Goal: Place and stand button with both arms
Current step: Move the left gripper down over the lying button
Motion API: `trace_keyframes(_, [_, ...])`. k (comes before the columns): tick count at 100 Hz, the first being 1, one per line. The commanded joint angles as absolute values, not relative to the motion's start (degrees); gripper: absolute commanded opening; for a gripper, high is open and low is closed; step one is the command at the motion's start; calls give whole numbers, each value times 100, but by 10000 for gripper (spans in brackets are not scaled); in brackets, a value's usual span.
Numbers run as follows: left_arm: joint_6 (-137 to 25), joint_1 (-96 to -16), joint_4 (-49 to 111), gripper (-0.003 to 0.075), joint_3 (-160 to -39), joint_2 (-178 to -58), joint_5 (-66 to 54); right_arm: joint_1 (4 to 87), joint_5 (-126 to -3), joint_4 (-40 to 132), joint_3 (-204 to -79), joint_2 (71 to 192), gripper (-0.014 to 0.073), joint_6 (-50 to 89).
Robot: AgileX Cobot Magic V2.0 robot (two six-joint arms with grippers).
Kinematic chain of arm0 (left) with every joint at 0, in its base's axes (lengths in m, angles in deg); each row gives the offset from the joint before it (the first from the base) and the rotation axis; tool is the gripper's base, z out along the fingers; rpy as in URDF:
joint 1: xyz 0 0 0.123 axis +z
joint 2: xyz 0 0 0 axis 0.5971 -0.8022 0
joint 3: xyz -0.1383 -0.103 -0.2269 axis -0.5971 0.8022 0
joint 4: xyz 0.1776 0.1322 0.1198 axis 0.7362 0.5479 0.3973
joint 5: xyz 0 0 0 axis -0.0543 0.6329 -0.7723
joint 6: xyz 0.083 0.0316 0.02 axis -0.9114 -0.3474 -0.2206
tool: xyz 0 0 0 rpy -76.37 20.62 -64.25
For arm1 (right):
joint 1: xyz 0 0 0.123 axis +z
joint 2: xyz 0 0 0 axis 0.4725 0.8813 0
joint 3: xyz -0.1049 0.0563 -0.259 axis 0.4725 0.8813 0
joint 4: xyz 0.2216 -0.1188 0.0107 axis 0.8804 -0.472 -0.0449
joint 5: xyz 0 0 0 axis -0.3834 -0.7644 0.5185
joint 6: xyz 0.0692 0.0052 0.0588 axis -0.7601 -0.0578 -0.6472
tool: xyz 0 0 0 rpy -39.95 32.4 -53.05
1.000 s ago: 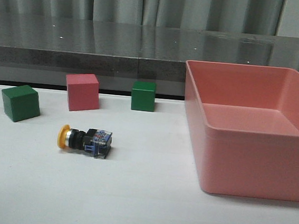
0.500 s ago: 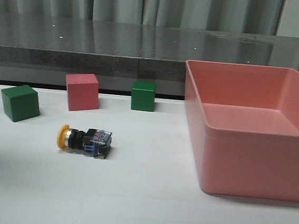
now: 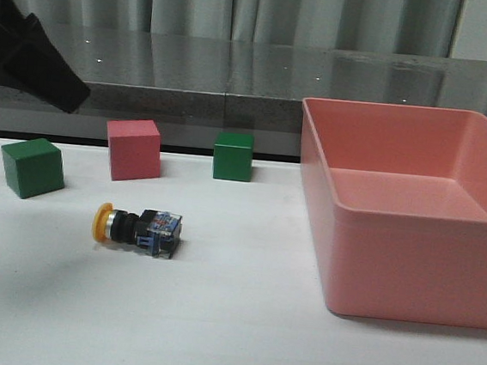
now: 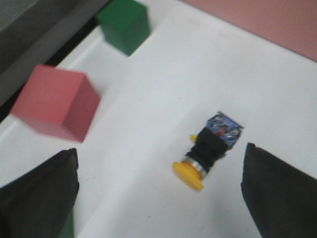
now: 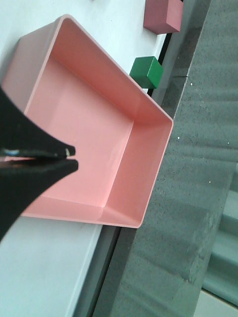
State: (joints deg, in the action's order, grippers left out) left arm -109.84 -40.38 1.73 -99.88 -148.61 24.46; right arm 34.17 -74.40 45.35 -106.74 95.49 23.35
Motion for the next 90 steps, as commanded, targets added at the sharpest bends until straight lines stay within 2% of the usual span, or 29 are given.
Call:
trace_keyframes(1, [-11825,-3855,-475,638,-10308,-14901,3290,3390,-7068,4601,-10801,9573,-62,2326])
trace_keyframes(15, [-12063,-3436,-917,638,-10736,-15508,4547,3390,-7068,4601,-10801,9573,-62,2326])
trace_keyframes(37, [-12063,-3240,-1728,638,-10997,-16023,4457,3390,-7073,4601,-10801,9573,-62,2326])
trace_keyframes(64, [-12088,-3240,-1730,638,-10997,-16142,4687,3390,-7073,4601,-10801,9573,-62,2326])
trace_keyframes(90, [-13130,-3418,-1520,638,-10997,-16574,4881,3390,-7073,4601,-10801,9573,-62,2326])
